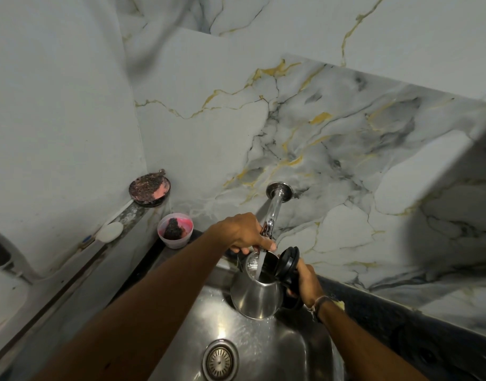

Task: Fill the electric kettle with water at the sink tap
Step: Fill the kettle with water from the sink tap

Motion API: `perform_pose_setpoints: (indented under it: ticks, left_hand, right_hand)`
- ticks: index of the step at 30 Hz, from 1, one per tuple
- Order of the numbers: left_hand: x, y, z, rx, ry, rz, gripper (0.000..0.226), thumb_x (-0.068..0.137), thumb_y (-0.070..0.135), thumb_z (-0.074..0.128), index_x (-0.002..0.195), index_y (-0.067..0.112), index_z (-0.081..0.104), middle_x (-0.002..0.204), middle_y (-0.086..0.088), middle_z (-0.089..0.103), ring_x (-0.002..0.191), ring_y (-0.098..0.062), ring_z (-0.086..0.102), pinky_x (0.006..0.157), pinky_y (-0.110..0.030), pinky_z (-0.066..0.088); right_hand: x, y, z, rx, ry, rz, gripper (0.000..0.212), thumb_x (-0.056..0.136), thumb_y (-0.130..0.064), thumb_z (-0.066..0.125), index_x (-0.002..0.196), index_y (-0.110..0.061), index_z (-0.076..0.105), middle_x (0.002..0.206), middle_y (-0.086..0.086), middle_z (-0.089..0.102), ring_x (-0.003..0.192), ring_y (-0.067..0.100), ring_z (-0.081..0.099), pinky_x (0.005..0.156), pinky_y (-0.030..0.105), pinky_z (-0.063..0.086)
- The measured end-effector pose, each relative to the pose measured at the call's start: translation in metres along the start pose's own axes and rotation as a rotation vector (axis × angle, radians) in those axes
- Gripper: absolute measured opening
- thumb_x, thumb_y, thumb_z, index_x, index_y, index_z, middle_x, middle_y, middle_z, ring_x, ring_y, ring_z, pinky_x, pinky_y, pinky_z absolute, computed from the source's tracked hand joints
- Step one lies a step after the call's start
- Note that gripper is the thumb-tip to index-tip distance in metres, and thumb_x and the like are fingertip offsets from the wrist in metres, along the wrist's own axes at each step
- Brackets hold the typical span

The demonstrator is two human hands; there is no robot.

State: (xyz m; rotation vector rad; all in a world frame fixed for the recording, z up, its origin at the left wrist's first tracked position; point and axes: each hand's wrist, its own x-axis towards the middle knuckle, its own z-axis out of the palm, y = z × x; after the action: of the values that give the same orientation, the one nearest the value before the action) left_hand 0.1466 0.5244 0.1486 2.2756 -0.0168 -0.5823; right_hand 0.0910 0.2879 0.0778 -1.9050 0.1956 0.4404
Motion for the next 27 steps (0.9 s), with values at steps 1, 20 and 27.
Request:
perform_pose_setpoints:
  ticks: [1, 20, 27]
  left_hand:
    - [-0.0001, 0.0001, -0.0002, 0.000, 0.001, 0.001, 0.049, 0.086, 0.059, 0.092, 0.105, 0.015, 0.083, 0.102, -0.004, 0.089, 0.075, -0.013, 0.075, 0.058, -0.026, 0.055]
    - [-0.0058, 0.0038, -0.0021, 0.005, -0.015, 0.001, 0.051, 0.088, 0.060, 0.090, 0.106, 0.013, 0.083, 0.103, -0.005, 0.088, 0.077, -0.014, 0.075, 0.062, -0.027, 0.056]
    - [-0.0097, 0.0037, -0.0016, -0.001, -0.014, 0.006, 0.053, 0.088, 0.060, 0.090, 0.108, 0.011, 0.083, 0.106, -0.010, 0.088, 0.077, -0.016, 0.074, 0.063, -0.028, 0.055]
  right_hand:
    - [-0.0004, -0.0006, -0.0001, 0.001, 0.001, 0.001, 0.096, 0.088, -0.076, 0.035, 0.101, 0.012, 0.074, 0.076, 0.017, 0.070, 0.071, 0.030, 0.058, 0.083, 0.049, 0.045]
    - [-0.0054, -0.0049, 0.0005, 0.010, 0.006, -0.014, 0.089, 0.101, -0.067, 0.039, 0.106, 0.015, 0.073, 0.084, 0.019, 0.072, 0.078, 0.033, 0.059, 0.083, 0.047, 0.046]
    - [-0.0066, -0.0039, 0.0003, 0.026, 0.023, -0.021, 0.077, 0.114, -0.051, 0.035, 0.103, 0.015, 0.072, 0.081, 0.020, 0.069, 0.074, 0.031, 0.056, 0.079, 0.045, 0.045]
